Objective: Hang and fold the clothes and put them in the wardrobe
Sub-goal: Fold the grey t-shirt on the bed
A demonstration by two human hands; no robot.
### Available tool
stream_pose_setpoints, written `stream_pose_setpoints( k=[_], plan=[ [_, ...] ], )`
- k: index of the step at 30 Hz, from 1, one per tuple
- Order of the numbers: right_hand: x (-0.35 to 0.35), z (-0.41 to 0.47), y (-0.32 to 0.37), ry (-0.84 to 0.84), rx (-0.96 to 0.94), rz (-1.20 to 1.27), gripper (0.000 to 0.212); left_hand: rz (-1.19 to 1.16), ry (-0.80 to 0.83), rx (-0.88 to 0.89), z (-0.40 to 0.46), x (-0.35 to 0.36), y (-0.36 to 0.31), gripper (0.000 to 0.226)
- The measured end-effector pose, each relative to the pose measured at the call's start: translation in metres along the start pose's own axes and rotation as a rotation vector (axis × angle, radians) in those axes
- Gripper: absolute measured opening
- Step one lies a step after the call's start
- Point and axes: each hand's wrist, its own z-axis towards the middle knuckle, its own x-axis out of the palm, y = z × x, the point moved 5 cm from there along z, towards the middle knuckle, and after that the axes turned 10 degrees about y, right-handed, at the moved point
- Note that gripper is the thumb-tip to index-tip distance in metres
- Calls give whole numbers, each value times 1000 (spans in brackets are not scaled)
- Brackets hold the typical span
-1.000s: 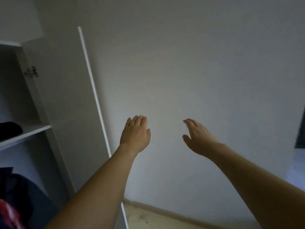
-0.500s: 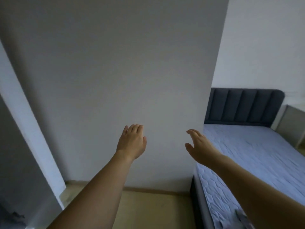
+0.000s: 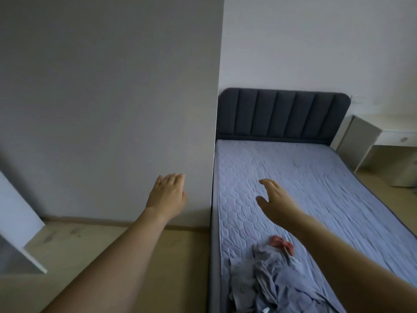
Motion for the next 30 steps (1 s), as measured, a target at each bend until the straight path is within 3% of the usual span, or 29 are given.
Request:
stream_pose_setpoints(
  k=[8, 17, 23, 30],
  plan=[
    [3, 1, -135, 97, 111, 68, 56, -14, 134, -127, 12, 78, -83, 52],
    [50, 56, -307, 320, 24, 8, 59, -214, 311, -280, 49, 207, -240, 39],
    [163, 81, -420, 518, 46, 99, 46, -501, 469, -422, 60, 358, -307, 21],
    [365, 106, -513, 740, 34, -5, 68, -713, 736, -622, 21, 586, -335, 27]
  ],
)
